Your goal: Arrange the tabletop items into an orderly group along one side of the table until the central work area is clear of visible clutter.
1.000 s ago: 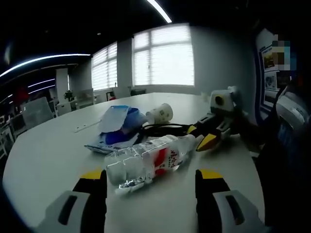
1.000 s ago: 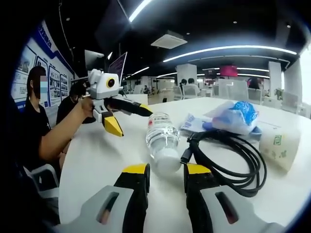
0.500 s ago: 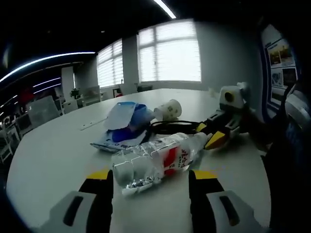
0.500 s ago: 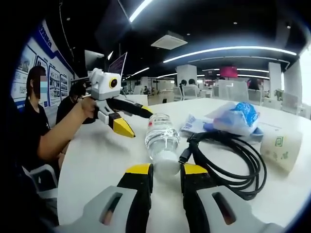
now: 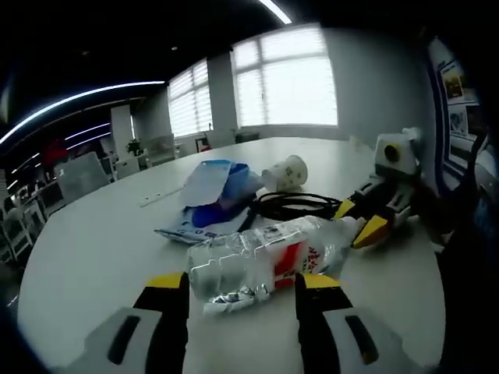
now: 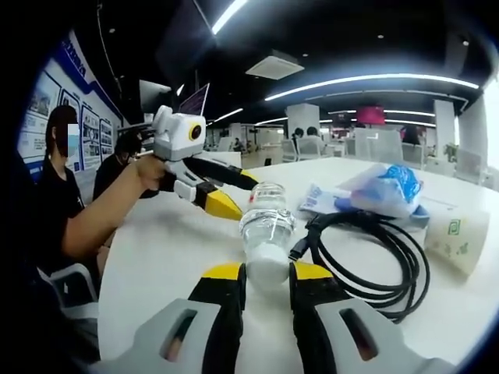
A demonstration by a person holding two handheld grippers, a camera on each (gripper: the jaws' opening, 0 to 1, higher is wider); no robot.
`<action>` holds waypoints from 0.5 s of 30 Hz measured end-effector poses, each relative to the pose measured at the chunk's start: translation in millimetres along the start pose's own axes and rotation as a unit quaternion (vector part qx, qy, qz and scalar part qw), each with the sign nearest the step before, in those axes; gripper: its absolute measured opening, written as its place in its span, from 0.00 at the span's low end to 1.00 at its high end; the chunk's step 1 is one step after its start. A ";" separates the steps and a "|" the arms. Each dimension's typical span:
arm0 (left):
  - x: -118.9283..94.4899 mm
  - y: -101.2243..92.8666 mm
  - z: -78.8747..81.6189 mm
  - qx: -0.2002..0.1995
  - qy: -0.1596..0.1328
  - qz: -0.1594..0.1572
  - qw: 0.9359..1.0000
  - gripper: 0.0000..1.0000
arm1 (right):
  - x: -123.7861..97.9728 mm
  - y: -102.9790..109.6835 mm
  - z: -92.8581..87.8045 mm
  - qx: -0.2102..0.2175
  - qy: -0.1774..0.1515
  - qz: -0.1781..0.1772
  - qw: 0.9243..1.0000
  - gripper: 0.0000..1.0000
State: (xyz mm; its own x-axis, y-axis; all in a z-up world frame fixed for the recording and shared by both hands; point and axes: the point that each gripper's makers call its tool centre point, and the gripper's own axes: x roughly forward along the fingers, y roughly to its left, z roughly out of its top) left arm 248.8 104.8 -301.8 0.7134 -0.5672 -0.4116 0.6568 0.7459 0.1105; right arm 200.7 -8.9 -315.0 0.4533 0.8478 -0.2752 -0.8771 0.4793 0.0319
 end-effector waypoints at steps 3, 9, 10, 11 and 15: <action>0.1 -0.4 -0.8 0.007 0.002 0.002 1.000 0.54 | -0.3 0.6 0.6 0.002 -0.001 -0.002 1.000 0.20; -0.2 -2.9 -0.2 0.003 -0.001 -0.005 1.000 0.55 | -3.0 3.8 4.3 0.003 -0.001 -0.002 1.000 0.19; -0.1 -3.3 -0.1 0.003 -0.002 -0.007 1.000 0.55 | -3.7 4.4 5.1 0.004 -0.001 -0.002 1.000 0.19; 0.0 -3.7 -0.1 0.003 -0.002 -0.008 1.000 0.56 | -4.4 5.0 6.8 0.004 -0.003 -0.001 1.000 0.19; -0.7 -4.5 -0.5 -0.003 -0.002 -0.010 1.000 0.56 | -6.7 9.8 14.1 -0.013 -0.002 -0.002 1.000 0.19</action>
State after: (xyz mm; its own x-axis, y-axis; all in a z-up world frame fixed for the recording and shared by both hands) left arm 245.2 102.1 -302.5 0.7006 -0.5837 -0.4104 0.6697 0.7364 0.0958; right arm 191.3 -6.7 -299.3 0.4575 0.8469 -0.2710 -0.8791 0.4766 0.0056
